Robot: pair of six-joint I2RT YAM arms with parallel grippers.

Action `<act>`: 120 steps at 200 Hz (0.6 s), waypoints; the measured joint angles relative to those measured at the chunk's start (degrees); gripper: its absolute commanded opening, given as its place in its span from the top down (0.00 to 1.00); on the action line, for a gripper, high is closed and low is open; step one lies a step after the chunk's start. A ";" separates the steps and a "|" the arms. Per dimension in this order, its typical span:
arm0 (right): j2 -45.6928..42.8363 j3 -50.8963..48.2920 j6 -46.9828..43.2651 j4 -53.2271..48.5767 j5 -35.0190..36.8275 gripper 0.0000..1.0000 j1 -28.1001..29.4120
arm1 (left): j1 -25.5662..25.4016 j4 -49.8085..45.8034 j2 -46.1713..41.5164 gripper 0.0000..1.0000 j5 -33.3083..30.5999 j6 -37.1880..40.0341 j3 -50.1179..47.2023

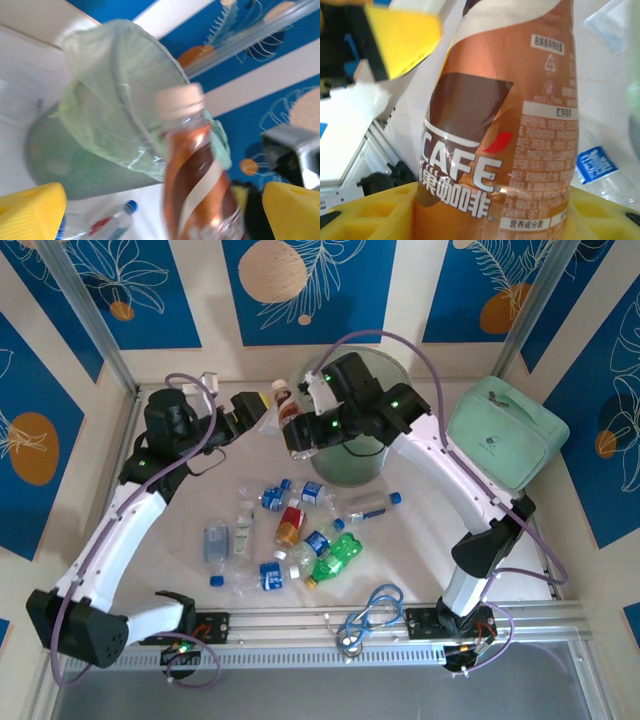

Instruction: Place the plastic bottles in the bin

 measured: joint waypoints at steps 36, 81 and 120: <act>1.38 6.67 -0.37 -0.35 0.90 0.48 -5.99 | 0.00 -11.98 -3.41 0.01 -12.50 4.79 0.09; 6.12 10.29 -0.90 -1.55 3.04 0.49 -13.73 | 0.02 -26.49 -7.78 0.01 -26.29 6.21 -6.01; 10.71 10.32 -1.60 -3.72 6.45 0.47 -18.16 | 0.02 -35.52 -13.44 0.00 -32.79 6.08 -12.96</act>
